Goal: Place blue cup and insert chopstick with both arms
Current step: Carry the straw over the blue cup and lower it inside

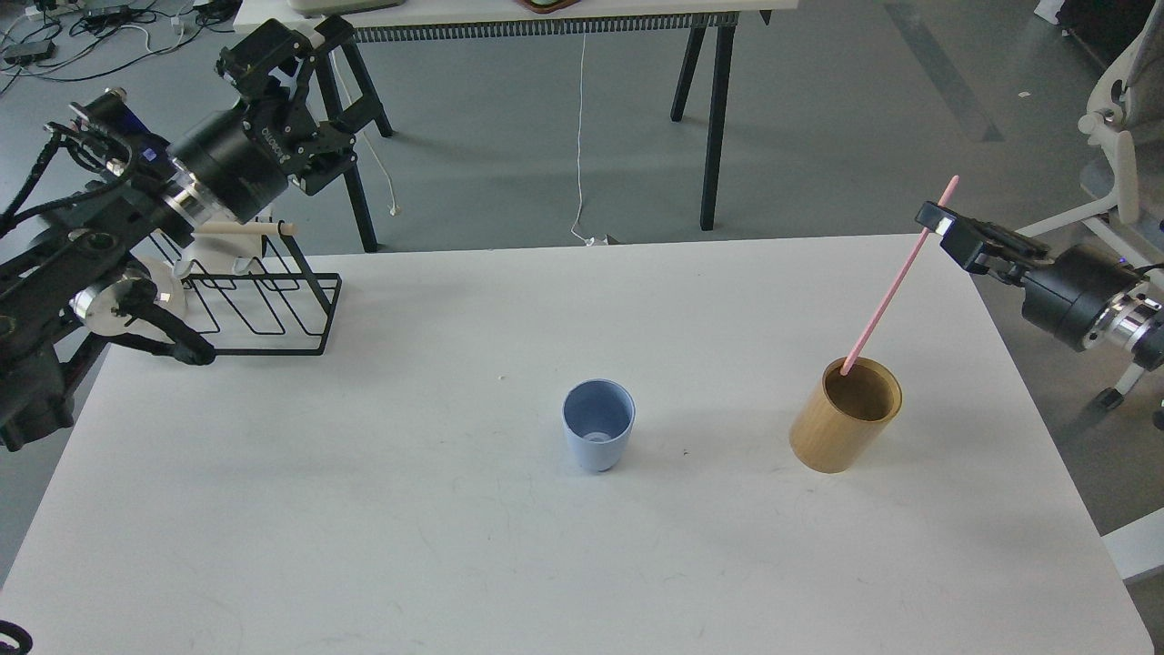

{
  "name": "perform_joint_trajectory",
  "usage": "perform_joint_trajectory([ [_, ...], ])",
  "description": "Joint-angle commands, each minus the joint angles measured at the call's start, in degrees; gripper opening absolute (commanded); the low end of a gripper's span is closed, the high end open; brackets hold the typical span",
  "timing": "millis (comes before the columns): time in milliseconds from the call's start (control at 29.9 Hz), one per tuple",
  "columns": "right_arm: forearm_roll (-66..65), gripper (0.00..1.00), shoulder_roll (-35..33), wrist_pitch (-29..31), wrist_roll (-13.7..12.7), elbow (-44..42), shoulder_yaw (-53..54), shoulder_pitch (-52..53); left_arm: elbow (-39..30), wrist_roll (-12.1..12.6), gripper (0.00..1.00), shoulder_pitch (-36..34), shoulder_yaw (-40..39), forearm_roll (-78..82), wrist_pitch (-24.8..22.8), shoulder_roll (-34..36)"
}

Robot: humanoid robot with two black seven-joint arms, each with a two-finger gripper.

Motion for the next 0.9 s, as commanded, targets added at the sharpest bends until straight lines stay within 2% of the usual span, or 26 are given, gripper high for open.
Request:
perform_joint_trajectory([
  [0, 1.4, 0.02, 0.4, 0.2, 0.0, 0.5, -0.2, 3.6, 0.1, 0.0, 0.93, 0.1, 0.2, 0.0, 0.0, 0.0],
  [167, 2.6, 0.01, 2.1, 1.9, 0.0, 0.3, -0.4, 7.4, 0.1, 0.0, 0.93, 0.1, 0.2, 0.0, 0.0, -0.2],
  [368, 3.9, 0.01, 11.7, 4.4, 0.0, -1.1, -3.7, 12.8, 0.2, 0.0, 0.93, 0.2, 0.2, 0.1, 0.0, 0.0],
  [535, 3.7, 0.01, 20.8, 4.6, 0.0, -5.1, -13.2, 19.1, 0.2, 0.0, 0.93, 0.3, 1.4, 0.1, 0.0, 0.0],
  [702, 3.3, 0.01, 26.4, 4.5, 0.0, -7.4, -21.6, 23.8, 0.2, 0.0, 0.93, 0.3, 3.4, 0.1, 0.0, -0.2],
  [869, 3.1, 0.01, 30.8, 4.5, 0.0, -10.7, -23.0, 24.7, 0.2, 0.0, 0.93, 0.3, 3.7, 0.1, 0.0, -0.3],
])
